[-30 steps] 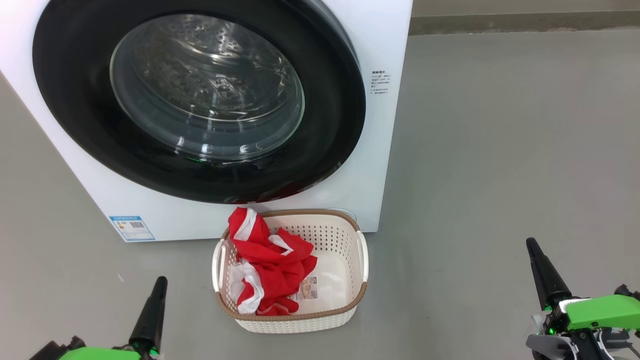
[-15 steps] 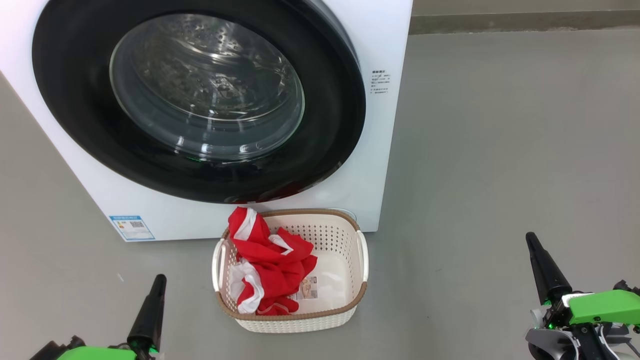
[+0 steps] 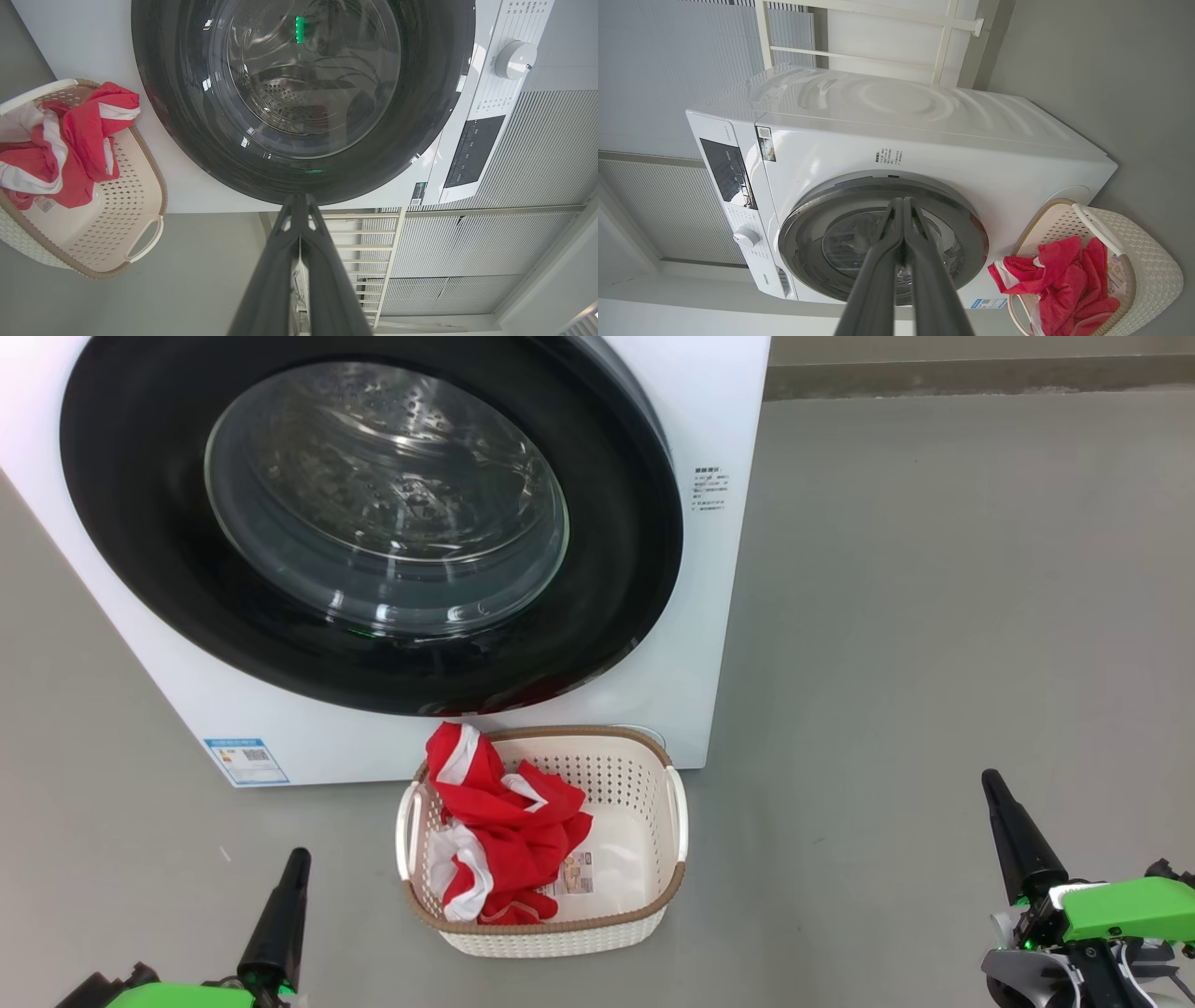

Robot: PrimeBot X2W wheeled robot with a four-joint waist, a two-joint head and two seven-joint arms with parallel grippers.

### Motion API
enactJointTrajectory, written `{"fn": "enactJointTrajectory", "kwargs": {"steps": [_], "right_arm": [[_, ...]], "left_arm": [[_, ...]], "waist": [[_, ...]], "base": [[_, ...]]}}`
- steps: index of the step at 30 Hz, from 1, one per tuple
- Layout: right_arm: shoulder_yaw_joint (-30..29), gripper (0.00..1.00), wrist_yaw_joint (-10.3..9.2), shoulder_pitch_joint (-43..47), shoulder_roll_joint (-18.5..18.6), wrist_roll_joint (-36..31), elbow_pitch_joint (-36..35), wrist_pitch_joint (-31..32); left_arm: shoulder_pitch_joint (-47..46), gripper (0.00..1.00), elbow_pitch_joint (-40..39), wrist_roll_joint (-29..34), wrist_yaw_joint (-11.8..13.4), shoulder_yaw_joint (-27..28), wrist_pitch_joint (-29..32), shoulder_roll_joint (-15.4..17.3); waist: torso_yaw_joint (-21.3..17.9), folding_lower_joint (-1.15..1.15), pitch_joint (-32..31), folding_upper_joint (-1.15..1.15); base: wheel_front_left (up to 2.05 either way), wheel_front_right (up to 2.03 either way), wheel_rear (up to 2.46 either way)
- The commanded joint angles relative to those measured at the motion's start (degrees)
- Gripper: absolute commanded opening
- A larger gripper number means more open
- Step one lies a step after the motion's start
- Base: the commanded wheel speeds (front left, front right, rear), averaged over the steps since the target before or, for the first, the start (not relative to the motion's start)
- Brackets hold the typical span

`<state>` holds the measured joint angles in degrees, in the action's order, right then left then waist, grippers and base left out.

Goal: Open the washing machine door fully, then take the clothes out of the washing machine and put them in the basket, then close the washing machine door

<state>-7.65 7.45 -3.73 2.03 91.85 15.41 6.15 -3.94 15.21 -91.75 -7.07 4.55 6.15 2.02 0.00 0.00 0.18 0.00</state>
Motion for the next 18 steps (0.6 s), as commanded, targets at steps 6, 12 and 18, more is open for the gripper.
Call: {"fn": "enactJointTrajectory", "kwargs": {"steps": [6, 12, 18], "right_arm": [[1.1, 0.0, 0.03, -2.5, 0.9, 0.3, -1.4, 0.3], [1.1, 0.0, 0.03, -2.5, 0.8, 0.3, -1.4, 0.3], [1.1, 0.0, 0.03, -2.5, 0.8, 0.3, -1.4, 0.3]], "left_arm": [[-2.3, 0.0, -1.2, -0.4, -0.4, 2.0, 0.3, 0.9], [-2.3, 0.0, -1.2, -0.4, -0.4, 2.0, 0.3, 0.9], [-2.3, 0.0, -1.2, -0.4, -0.4, 2.0, 0.3, 0.9]], "waist": [[0.0, 0.0, 0.0, 0.0], [0.0, 0.0, 0.0, 0.0], [0.0, 0.0, 0.0, 0.0]], "base": [[0.0, 0.0, 0.0], [0.0, 0.0, 0.0], [0.0, 0.0, 0.0]]}}
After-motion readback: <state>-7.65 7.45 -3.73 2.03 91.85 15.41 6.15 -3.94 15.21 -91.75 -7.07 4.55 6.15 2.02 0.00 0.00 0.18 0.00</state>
